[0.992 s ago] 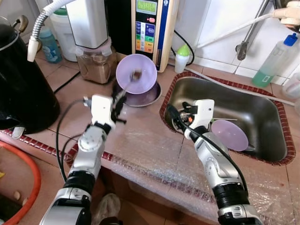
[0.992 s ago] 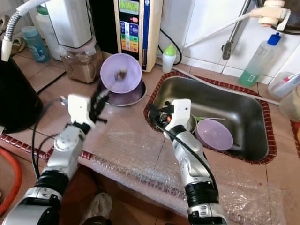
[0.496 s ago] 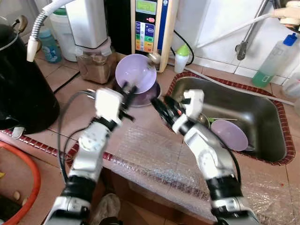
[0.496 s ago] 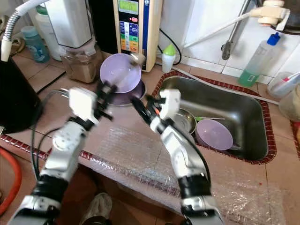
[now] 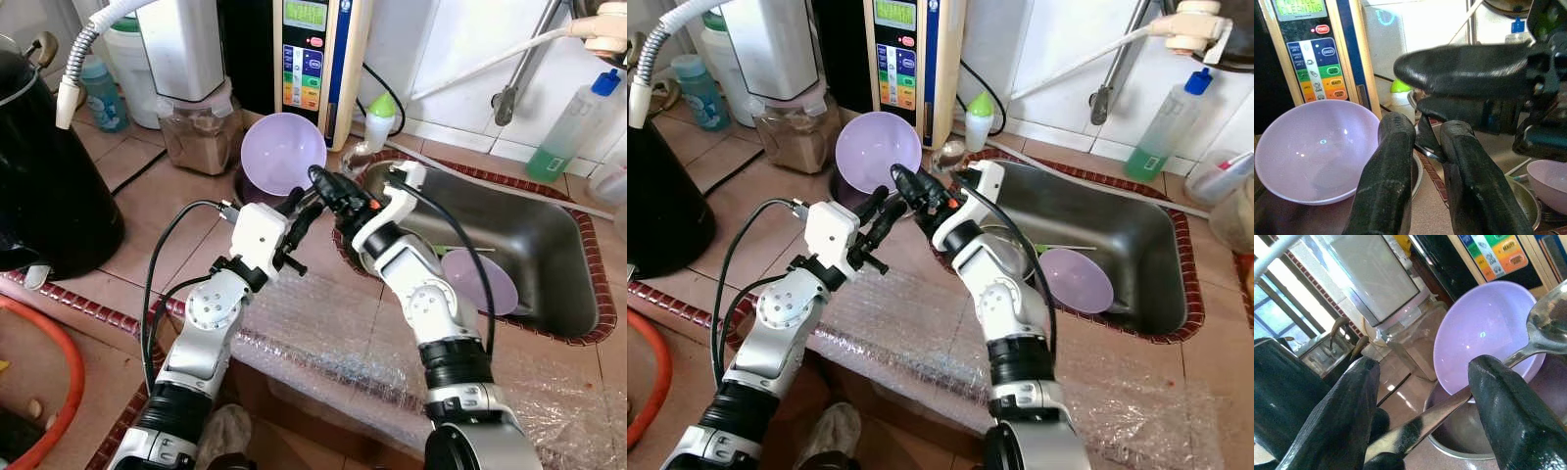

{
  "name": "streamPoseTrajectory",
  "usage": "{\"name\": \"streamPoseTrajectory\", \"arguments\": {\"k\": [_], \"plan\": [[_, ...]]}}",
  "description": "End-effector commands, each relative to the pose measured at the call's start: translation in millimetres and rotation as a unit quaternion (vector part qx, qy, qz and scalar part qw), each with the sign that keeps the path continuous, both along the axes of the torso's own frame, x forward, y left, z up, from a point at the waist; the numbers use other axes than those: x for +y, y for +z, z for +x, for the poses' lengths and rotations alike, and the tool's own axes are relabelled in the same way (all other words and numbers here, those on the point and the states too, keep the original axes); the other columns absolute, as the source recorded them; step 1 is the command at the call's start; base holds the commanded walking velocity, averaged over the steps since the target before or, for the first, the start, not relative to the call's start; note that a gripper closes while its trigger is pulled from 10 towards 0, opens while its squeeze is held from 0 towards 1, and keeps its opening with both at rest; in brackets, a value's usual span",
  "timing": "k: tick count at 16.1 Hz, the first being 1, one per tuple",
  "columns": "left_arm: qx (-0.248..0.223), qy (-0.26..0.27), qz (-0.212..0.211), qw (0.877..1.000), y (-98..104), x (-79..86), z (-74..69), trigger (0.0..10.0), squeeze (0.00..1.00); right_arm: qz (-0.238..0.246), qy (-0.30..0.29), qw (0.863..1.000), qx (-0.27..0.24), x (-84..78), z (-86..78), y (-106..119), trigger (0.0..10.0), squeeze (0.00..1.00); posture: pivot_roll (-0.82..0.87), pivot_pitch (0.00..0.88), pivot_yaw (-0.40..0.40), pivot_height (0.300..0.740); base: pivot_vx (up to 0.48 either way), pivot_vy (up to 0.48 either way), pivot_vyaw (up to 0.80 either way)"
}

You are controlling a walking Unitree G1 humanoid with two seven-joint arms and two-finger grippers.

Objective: Kitchen organization

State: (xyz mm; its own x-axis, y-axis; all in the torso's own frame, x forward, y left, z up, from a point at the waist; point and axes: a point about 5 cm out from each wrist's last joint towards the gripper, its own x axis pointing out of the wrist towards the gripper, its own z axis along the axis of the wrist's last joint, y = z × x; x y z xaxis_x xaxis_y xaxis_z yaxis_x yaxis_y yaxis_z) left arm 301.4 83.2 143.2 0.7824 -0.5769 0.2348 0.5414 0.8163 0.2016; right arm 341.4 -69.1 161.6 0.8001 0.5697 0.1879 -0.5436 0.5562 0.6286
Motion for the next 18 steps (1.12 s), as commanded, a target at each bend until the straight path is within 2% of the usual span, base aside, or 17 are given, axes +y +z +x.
{"name": "streamPoseTrajectory", "arguments": {"k": [1, 4, 6, 10, 14, 15, 16, 17, 18], "plan": [[-0.022, -0.014, 0.004, 1.0, 9, -7.3, -1.4, 0.0, 0.0, 0.012, -0.012, 1.0, 0.01, 0.8, 5.0, 3, 10.0, 0.0, 0.02, 0.0, -0.033, 0.74, 0.0, 0.0, 0.0], [-0.023, -0.005, 0.009, 1.0, 10, -6.1, -0.6, 0.0, 0.0, 0.029, -0.006, 0.999, 0.011, -3.4, 5.1, 8, 10.0, 0.0, 0.02, 0.0, -0.033, 0.74, 0.0, 0.0, 0.0], [-0.027, 0.004, 0.012, 1.0, 12, -4.3, 1.4, 0.0, 0.0, 0.042, -0.011, 0.999, 0.016, -15.7, 4.4, 5, 10.0, 0.0, 0.03, 0.0, -0.031, 0.74, 0.0, 0.0, 0.0], [-0.023, 0.008, 0.017, 1.0, 9, -2.0, 2.3, 0.0, 0.0, 0.035, -0.029, 0.999, 0.016, -33.6, 3.1, 2, 10.0, 0.0, 0.01, 0.0, -0.023, 0.74, 0.0, 0.0, 0.0], [-0.022, 0.01, 0.018, 1.0, 10, -1.5, 3.4, 0.0, 0.0, 0.016, -0.034, 0.999, 0.017, -34.5, -0.8, -2, 10.0, 0.0, 0.01, 0.0, -0.023, 0.74, 0.0, 0.0, 0.0], [-0.023, 0.011, 0.017, 1.0, 10, -1.3, 3.9, 0.0, 0.0, -0.005, -0.024, 1.0, 0.005, -33.3, -3.0, -2, 10.0, 0.0, 0.02, 0.0, -0.022, 0.74, 0.0, 0.0, 0.0], [-0.022, 0.014, 0.017, 1.0, 10, -0.6, 4.8, 0.0, 0.0, -0.063, -0.002, 0.997, -0.033, -32.6, -6.8, 0, 10.0, 0.0, 0.02, 0.0, -0.022, 0.74, 0.0, 0.0, 0.0], [-0.022, 0.016, 0.017, 0.999, 11, 0.3, 5.5, 0.0, 0.0, -0.134, 0.024, 0.988, -0.078, -31.9, -11.1, 1, 10.0, 0.0, 0.02, 0.0, -0.021, 0.74, 0.0, 0.0, 0.0], [-0.023, 0.017, 0.013, 1.0, 15, 1.8, 7.4, 0.0, 0.0, -0.292, 0.065, 0.94, -0.161, -38.5, -17.7, -5, 10.0, 0.0, 0.02, 0.0, -0.016, 0.74, 0.0, 0.0, 0.0]]}}
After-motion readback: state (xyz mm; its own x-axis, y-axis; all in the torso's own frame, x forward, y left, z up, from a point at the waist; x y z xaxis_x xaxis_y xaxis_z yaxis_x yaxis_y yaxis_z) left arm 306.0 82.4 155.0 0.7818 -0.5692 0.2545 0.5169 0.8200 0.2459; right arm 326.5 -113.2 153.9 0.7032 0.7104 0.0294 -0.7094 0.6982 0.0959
